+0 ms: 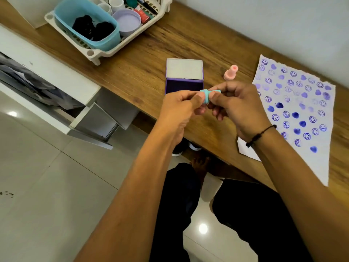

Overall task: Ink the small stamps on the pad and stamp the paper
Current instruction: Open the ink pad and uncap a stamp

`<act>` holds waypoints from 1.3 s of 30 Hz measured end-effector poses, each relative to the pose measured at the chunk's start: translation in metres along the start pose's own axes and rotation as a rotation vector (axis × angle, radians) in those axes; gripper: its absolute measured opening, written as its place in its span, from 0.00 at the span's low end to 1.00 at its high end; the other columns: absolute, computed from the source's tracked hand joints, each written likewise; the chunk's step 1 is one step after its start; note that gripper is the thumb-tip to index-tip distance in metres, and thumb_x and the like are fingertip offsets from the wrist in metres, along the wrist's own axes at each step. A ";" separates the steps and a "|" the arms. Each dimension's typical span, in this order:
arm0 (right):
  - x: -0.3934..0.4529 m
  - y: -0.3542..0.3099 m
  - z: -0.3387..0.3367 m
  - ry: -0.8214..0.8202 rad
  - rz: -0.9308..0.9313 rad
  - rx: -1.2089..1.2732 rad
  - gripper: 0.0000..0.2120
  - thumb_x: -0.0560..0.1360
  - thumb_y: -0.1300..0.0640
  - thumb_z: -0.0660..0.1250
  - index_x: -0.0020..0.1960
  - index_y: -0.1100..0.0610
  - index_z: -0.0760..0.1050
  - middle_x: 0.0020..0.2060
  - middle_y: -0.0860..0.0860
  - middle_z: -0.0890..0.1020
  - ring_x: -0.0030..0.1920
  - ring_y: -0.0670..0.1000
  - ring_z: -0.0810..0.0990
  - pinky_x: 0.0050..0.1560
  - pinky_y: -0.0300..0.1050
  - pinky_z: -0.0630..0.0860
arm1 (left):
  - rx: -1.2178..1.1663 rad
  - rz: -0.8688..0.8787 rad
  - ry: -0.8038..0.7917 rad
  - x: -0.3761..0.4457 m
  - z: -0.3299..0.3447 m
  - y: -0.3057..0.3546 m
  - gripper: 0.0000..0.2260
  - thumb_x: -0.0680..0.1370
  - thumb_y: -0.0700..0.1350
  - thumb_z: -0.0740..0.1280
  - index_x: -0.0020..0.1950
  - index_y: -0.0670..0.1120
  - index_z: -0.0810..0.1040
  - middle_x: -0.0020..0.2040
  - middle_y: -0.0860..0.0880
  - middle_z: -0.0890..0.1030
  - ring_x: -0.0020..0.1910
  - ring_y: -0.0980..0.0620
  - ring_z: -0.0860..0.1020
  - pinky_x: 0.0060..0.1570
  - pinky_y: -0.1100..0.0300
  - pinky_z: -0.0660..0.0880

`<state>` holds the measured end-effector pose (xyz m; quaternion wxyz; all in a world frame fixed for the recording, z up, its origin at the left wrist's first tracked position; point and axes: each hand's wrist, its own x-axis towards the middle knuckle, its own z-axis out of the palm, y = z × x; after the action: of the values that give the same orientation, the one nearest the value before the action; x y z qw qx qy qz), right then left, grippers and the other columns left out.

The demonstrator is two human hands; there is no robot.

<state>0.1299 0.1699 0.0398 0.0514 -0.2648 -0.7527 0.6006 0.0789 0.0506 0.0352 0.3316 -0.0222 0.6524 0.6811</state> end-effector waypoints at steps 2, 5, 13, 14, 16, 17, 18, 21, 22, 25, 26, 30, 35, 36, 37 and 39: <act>0.001 0.001 0.008 0.025 -0.069 -0.067 0.05 0.74 0.65 0.65 0.46 0.59 0.78 0.31 0.52 0.79 0.25 0.43 0.75 0.27 0.36 0.72 | -0.001 -0.015 0.037 0.001 -0.003 0.001 0.05 0.76 0.39 0.64 0.44 0.42 0.79 0.36 0.45 0.79 0.34 0.53 0.76 0.42 0.61 0.77; 0.002 -0.003 0.019 0.081 -0.334 -0.386 0.08 0.71 0.64 0.66 0.48 0.58 0.79 0.38 0.46 0.79 0.35 0.40 0.75 0.40 0.26 0.69 | -0.054 -0.039 0.114 0.004 -0.012 0.002 0.09 0.78 0.41 0.62 0.41 0.40 0.77 0.34 0.45 0.77 0.31 0.53 0.75 0.34 0.65 0.75; 0.051 -0.017 0.053 -0.063 -0.477 -0.987 0.10 0.75 0.58 0.62 0.54 0.59 0.75 0.53 0.57 0.80 0.54 0.58 0.77 0.49 0.50 0.73 | 0.043 -0.035 0.495 0.024 -0.038 -0.007 0.07 0.77 0.47 0.62 0.40 0.50 0.76 0.38 0.54 0.77 0.39 0.57 0.74 0.46 0.61 0.74; 0.055 -0.016 0.058 -0.093 -0.484 -1.069 0.10 0.75 0.59 0.61 0.54 0.60 0.74 0.53 0.58 0.79 0.54 0.60 0.76 0.47 0.50 0.73 | 0.046 -0.032 0.493 0.025 -0.038 -0.008 0.06 0.77 0.47 0.62 0.43 0.49 0.77 0.39 0.53 0.77 0.39 0.57 0.74 0.45 0.61 0.73; 0.059 -0.013 0.064 -0.141 -0.480 -1.162 0.09 0.75 0.61 0.61 0.55 0.62 0.73 0.53 0.60 0.78 0.53 0.61 0.76 0.41 0.49 0.70 | 0.064 -0.028 0.473 0.027 -0.039 -0.009 0.08 0.77 0.47 0.62 0.50 0.46 0.78 0.42 0.51 0.78 0.39 0.57 0.74 0.43 0.62 0.72; 0.060 -0.011 0.066 -0.154 -0.472 -1.187 0.10 0.75 0.62 0.61 0.55 0.62 0.73 0.53 0.61 0.78 0.52 0.62 0.76 0.40 0.48 0.68 | 0.078 -0.025 0.459 0.028 -0.038 -0.009 0.09 0.78 0.47 0.61 0.52 0.45 0.78 0.44 0.50 0.78 0.40 0.56 0.74 0.42 0.62 0.72; 0.061 -0.011 0.067 -0.166 -0.467 -1.203 0.10 0.75 0.62 0.62 0.55 0.62 0.73 0.52 0.61 0.78 0.52 0.62 0.76 0.39 0.48 0.68 | 0.088 -0.022 0.449 0.029 -0.038 -0.009 0.10 0.78 0.47 0.61 0.54 0.45 0.78 0.46 0.49 0.78 0.40 0.56 0.74 0.41 0.63 0.71; 0.065 -0.013 0.068 -0.190 -0.460 -1.216 0.10 0.73 0.62 0.63 0.54 0.63 0.73 0.52 0.63 0.79 0.52 0.64 0.76 0.39 0.49 0.69 | 0.109 -0.016 0.439 0.029 -0.035 -0.007 0.09 0.77 0.46 0.61 0.53 0.45 0.78 0.47 0.48 0.78 0.40 0.56 0.74 0.38 0.64 0.69; 0.065 -0.014 0.068 -0.192 -0.464 -1.229 0.10 0.73 0.62 0.63 0.54 0.63 0.73 0.51 0.63 0.79 0.52 0.64 0.76 0.39 0.49 0.68 | 0.114 -0.016 0.442 0.029 -0.035 -0.007 0.09 0.77 0.46 0.61 0.52 0.45 0.78 0.47 0.47 0.78 0.41 0.55 0.73 0.38 0.64 0.68; 0.065 -0.015 0.070 -0.213 -0.475 -1.260 0.12 0.73 0.61 0.64 0.55 0.63 0.72 0.52 0.63 0.79 0.52 0.65 0.76 0.38 0.48 0.66 | 0.118 -0.008 0.443 0.029 -0.035 -0.006 0.07 0.77 0.45 0.61 0.49 0.45 0.78 0.48 0.46 0.79 0.42 0.55 0.73 0.36 0.64 0.67; 0.065 -0.016 0.070 -0.215 -0.469 -1.258 0.12 0.73 0.61 0.64 0.55 0.63 0.72 0.52 0.64 0.79 0.52 0.65 0.76 0.39 0.49 0.67 | 0.130 -0.006 0.448 0.029 -0.034 -0.005 0.07 0.77 0.45 0.62 0.49 0.46 0.78 0.49 0.46 0.79 0.43 0.55 0.73 0.36 0.65 0.66; 0.065 -0.020 0.069 -0.231 -0.460 -1.289 0.12 0.73 0.60 0.63 0.55 0.63 0.72 0.52 0.64 0.78 0.52 0.65 0.76 0.37 0.47 0.66 | 0.141 -0.001 0.458 0.028 -0.032 -0.006 0.07 0.77 0.46 0.62 0.49 0.46 0.78 0.50 0.47 0.79 0.43 0.56 0.73 0.34 0.65 0.65; 0.063 -0.022 0.070 -0.224 -0.449 -1.262 0.12 0.73 0.60 0.63 0.55 0.62 0.72 0.52 0.63 0.79 0.52 0.64 0.76 0.38 0.46 0.65 | 0.143 -0.009 0.442 0.028 -0.032 -0.005 0.10 0.77 0.46 0.61 0.54 0.46 0.78 0.49 0.49 0.78 0.40 0.58 0.72 0.33 0.67 0.65; 0.063 -0.021 0.069 -0.216 -0.449 -1.258 0.12 0.73 0.60 0.63 0.55 0.61 0.72 0.52 0.63 0.79 0.52 0.64 0.76 0.38 0.46 0.65 | 0.139 -0.016 0.433 0.027 -0.032 -0.004 0.10 0.77 0.46 0.61 0.54 0.45 0.78 0.47 0.49 0.77 0.39 0.58 0.72 0.33 0.66 0.66; 0.062 -0.020 0.069 -0.211 -0.447 -1.257 0.12 0.73 0.60 0.63 0.56 0.61 0.72 0.52 0.62 0.79 0.52 0.64 0.77 0.38 0.46 0.65 | 0.131 -0.026 0.425 0.027 -0.033 -0.003 0.10 0.77 0.46 0.61 0.54 0.45 0.78 0.46 0.49 0.77 0.38 0.58 0.72 0.34 0.65 0.67; 0.061 -0.017 0.069 -0.188 -0.437 -1.233 0.12 0.73 0.61 0.62 0.55 0.60 0.72 0.52 0.62 0.79 0.53 0.63 0.77 0.38 0.46 0.65 | 0.116 -0.053 0.420 0.027 -0.034 -0.001 0.07 0.77 0.46 0.61 0.50 0.47 0.77 0.44 0.50 0.77 0.39 0.56 0.73 0.37 0.64 0.71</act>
<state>0.0450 0.1350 0.0222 -0.0548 -0.0334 -0.9964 0.0559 0.0450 0.0312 0.0172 0.2068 -0.1617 0.7444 0.6140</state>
